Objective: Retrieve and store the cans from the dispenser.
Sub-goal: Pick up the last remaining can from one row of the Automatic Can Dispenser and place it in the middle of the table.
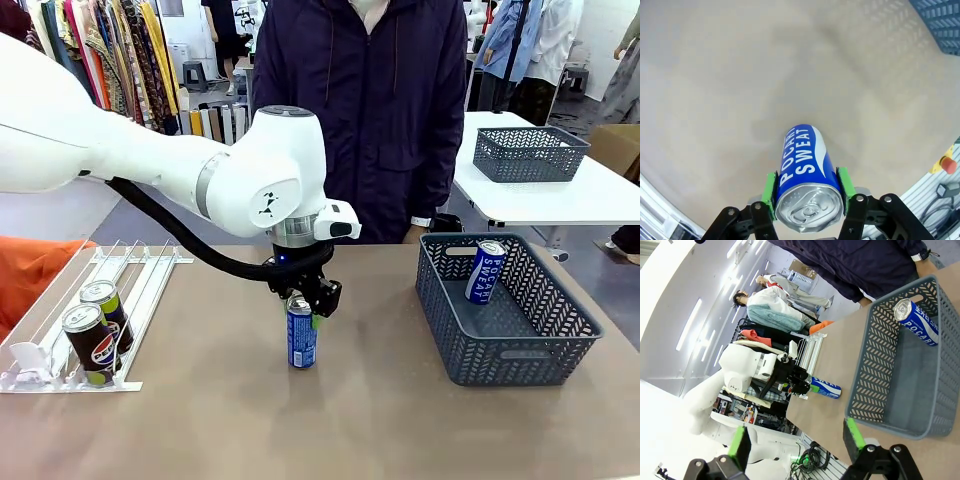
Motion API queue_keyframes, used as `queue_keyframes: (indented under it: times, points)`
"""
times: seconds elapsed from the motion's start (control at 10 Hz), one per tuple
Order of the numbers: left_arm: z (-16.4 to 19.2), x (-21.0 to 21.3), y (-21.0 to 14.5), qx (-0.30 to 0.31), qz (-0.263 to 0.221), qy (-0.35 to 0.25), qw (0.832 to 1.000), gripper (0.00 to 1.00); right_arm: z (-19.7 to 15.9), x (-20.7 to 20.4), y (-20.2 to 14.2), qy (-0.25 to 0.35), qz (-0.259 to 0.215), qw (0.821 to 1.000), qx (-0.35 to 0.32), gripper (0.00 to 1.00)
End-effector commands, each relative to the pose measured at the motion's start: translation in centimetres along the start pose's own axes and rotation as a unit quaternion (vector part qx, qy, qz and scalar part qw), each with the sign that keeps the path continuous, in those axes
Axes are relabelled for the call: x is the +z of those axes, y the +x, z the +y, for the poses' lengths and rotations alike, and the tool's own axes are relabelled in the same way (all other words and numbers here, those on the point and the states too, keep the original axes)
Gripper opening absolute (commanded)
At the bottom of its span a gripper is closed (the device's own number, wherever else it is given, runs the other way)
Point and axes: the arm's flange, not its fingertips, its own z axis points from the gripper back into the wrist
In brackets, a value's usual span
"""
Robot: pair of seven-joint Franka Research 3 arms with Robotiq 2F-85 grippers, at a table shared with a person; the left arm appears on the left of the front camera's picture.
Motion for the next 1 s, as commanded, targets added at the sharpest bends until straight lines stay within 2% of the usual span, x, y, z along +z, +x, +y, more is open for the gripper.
queue_keyframes:
  times: [0.0, 0.1, 0.4, 0.5, 0.6, 0.7, 0.8, 0.9]
  points:
    - [-0.4, 0.3, -0.2, 0.005, -0.015, 0.018, 1.0, 0.42, 0.2, -0.1, 0.4, 0.011, -0.012, 1.0, 0.011, 1.0]
    - [-0.3, 0.4, -0.3, 0.002, -0.021, 0.017, 1.0, 1.0, 0.2, -0.1, 0.4, 0.011, -0.012, 1.0, 0.011, 1.0]
    - [-0.3, 1.0, -0.5, 0.001, -0.035, 0.011, 0.999, 1.0, 0.2, -0.1, 0.4, 0.011, -0.012, 1.0, 0.011, 1.0]
    - [-0.2, 2.0, -0.9, 0.001, -0.053, 0.013, 0.999, 1.0, 0.2, -0.1, 0.4, 0.011, -0.012, 1.0, 0.011, 1.0]
    - [0.2, 4.2, -1.7, 0.007, -0.083, 0.006, 0.997, 1.0, 0.2, -0.1, 0.4, 0.011, -0.012, 1.0, 0.011, 1.0]
    - [1.2, 8.1, -3.5, 0.007, -0.112, -0.003, 0.994, 1.0, 0.2, -0.1, 0.4, 0.011, -0.012, 1.0, 0.011, 1.0]
    - [2.5, 11.4, -5.6, -0.015, -0.082, -0.026, 0.996, 1.0, 0.2, -0.1, 0.4, 0.011, -0.012, 1.0, 0.011, 1.0]
    - [4.4, 14.0, -7.9, -0.003, -0.086, -0.048, 0.995, 1.0, 0.2, -0.1, 0.4, 0.011, -0.012, 1.0, 0.011, 1.0]
